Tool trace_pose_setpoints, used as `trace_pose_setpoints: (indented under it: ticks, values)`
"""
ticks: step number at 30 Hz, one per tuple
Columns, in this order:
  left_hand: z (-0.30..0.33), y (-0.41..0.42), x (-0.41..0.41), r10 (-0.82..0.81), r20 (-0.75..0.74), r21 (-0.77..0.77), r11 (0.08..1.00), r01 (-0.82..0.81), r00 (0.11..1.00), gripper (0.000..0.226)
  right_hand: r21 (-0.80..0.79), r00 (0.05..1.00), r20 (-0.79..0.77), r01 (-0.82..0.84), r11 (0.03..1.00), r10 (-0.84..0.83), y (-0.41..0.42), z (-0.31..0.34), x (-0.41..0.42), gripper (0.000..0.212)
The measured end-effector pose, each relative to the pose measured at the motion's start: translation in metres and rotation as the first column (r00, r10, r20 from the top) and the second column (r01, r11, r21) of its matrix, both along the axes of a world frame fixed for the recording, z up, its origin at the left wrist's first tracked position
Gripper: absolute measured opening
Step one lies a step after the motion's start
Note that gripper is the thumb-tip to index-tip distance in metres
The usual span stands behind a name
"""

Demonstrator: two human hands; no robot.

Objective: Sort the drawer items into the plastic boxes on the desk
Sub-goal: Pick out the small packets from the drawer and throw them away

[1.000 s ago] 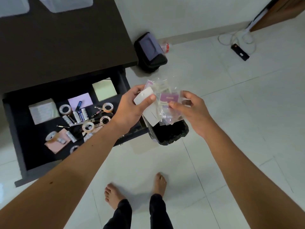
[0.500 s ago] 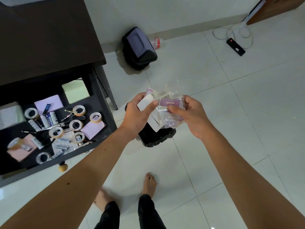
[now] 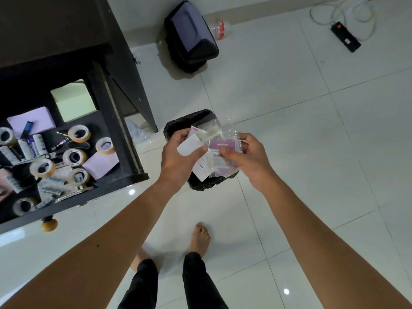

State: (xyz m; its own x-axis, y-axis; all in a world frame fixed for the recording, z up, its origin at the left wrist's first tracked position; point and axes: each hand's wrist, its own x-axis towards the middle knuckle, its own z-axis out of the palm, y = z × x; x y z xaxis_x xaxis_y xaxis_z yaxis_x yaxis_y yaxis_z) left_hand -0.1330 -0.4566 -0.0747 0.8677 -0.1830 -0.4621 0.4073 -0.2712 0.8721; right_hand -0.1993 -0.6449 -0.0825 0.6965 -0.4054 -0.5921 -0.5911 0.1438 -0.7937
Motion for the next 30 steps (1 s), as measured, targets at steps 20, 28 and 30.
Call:
trace_pose_setpoints:
  ticks: [20, 28, 30]
  values:
    - [-0.072, 0.020, -0.004, -0.042, -0.057, 0.158, 0.986, 0.051, 0.997, 0.081, -0.095, 0.995, -0.101, -0.019, 0.995, 0.009, 0.005, -0.064, 0.009, 0.063]
    - [-0.053, 0.014, -0.010, -0.073, -0.049, 0.089, 0.993, 0.077, 0.996, 0.070, -0.080, 0.996, -0.069, -0.053, 0.995, 0.047, 0.008, -0.051, -0.001, 0.052]
    - [-0.047, 0.013, -0.012, -0.088, -0.046, 0.069, 0.993, 0.091, 0.995, 0.068, -0.076, 0.997, -0.059, -0.062, 0.995, 0.057, 0.009, -0.046, -0.004, 0.052]
